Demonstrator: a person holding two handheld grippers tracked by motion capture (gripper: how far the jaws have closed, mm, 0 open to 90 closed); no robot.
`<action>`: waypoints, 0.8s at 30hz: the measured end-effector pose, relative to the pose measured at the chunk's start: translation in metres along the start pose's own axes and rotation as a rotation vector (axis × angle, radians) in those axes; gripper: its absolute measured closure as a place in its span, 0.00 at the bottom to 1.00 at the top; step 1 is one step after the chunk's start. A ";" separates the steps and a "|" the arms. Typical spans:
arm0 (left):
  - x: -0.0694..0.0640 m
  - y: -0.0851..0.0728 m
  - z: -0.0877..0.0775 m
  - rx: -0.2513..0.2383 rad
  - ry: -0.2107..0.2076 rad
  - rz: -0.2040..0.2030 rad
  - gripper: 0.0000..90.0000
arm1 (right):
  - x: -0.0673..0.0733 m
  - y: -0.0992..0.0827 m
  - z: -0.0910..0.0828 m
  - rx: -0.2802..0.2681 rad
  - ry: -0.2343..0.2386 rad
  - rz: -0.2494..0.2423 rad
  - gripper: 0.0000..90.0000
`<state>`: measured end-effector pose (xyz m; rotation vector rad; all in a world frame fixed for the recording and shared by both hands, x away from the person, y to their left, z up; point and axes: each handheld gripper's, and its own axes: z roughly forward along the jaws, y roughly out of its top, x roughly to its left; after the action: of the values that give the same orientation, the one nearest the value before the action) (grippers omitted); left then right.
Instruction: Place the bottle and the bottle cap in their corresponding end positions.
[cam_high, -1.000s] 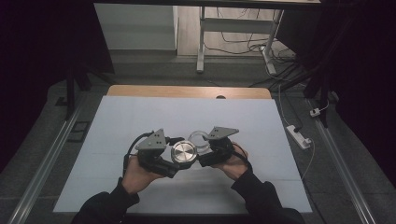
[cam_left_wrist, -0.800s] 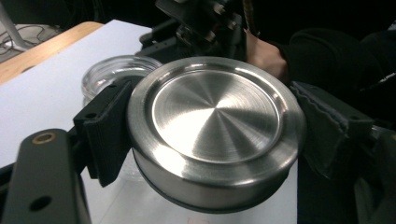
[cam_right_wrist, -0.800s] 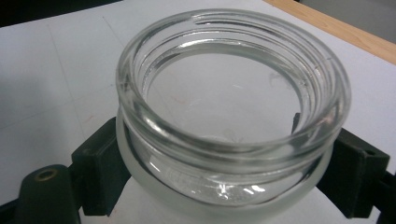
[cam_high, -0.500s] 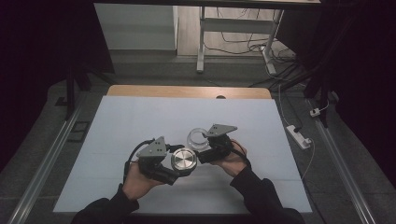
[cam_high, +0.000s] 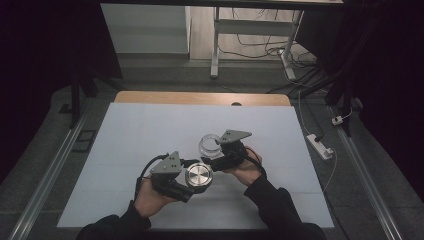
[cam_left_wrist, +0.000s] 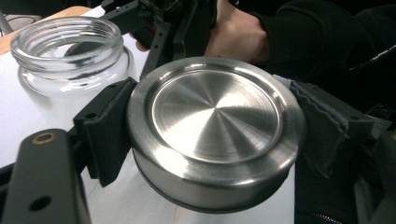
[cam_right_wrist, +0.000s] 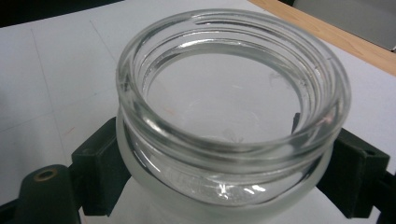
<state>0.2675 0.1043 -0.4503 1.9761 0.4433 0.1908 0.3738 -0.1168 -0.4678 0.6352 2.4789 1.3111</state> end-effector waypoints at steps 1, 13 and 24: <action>0.000 -0.001 0.001 0.000 -0.001 0.000 0.21 | 0.000 0.000 0.001 -0.002 0.000 0.000 0.16; -0.002 -0.010 0.008 0.005 0.004 -0.005 0.21 | -0.004 0.004 0.009 0.001 -0.003 -0.002 0.16; -0.004 -0.018 0.017 0.013 0.003 -0.008 0.21 | -0.011 0.008 0.017 0.003 -0.014 0.000 0.16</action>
<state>0.2657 0.0952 -0.4738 1.9870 0.4554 0.1865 0.3921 -0.1062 -0.4702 0.6436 2.4705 1.2983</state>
